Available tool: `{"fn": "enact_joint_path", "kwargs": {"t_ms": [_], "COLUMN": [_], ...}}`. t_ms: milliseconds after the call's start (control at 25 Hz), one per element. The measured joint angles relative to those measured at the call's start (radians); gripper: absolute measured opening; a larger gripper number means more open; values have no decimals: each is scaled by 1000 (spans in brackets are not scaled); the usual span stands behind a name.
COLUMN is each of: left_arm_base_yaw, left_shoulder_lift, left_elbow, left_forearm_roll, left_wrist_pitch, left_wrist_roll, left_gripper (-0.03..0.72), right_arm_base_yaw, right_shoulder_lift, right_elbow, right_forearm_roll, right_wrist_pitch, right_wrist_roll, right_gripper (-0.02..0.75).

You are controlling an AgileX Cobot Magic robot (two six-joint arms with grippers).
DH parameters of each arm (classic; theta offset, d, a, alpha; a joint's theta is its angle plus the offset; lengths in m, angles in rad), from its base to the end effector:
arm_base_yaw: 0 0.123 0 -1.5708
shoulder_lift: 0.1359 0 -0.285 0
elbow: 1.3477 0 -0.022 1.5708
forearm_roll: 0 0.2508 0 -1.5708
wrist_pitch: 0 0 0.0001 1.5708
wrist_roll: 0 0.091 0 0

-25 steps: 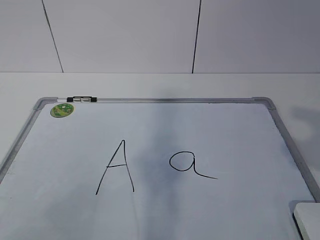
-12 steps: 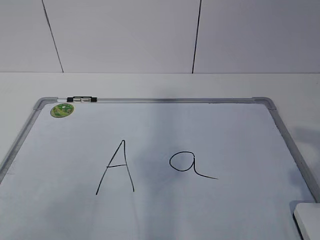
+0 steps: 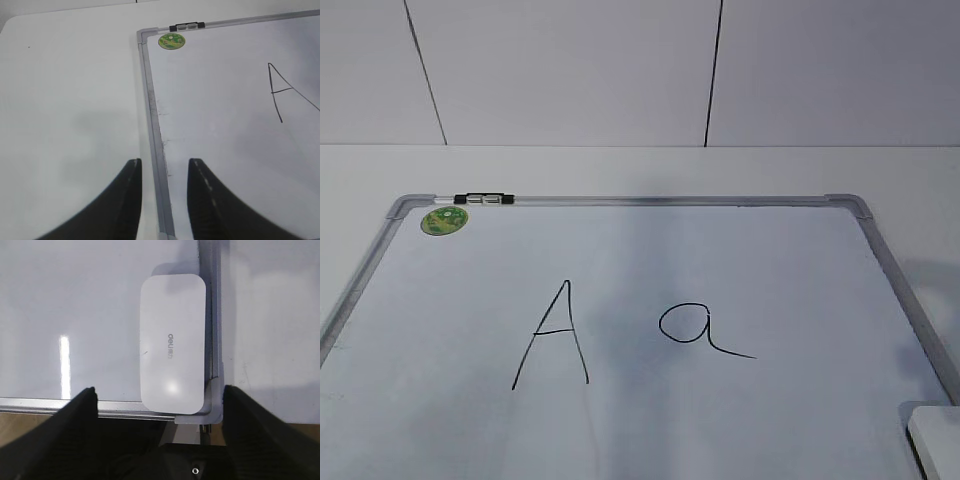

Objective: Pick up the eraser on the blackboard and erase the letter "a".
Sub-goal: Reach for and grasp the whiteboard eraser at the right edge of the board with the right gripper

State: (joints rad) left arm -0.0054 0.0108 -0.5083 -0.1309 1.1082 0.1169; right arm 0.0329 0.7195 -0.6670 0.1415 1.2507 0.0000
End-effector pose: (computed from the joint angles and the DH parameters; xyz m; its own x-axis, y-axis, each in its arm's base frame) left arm -0.0066 -0.0106 0.2764 -0.4899 0.0604 -0.8697 0.1355 0.9908 -0.0075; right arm 0.0940 0.0153 0.2843 -0.9388 0.0135 -0.3443 -0.0375 0.9893 0.1409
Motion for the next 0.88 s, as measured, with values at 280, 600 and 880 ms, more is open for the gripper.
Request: {"fn": "enact_joint_path", "kwargs": {"t_ms": [280,600,880], "left_arm_base_yaw": [0,0,0], "left_shoulder_lift": [0,0,0], "left_elbow": [0,0,0], "left_forearm_roll": [0,0,0], "left_wrist_pitch": [0,0,0], "left_wrist_roll": [0,0,0], "left_gripper": [235,235,235], "right_arm_base_yaw": [26,41,43], "right_shoulder_lift": [35,62,71], "right_elbow": [0,0,0], "right_forearm_roll": [-43,-49,-6], "right_wrist_pitch": [0,-2,-2], "right_wrist_roll": [0,0,0], "right_gripper": [592,592,603]}}
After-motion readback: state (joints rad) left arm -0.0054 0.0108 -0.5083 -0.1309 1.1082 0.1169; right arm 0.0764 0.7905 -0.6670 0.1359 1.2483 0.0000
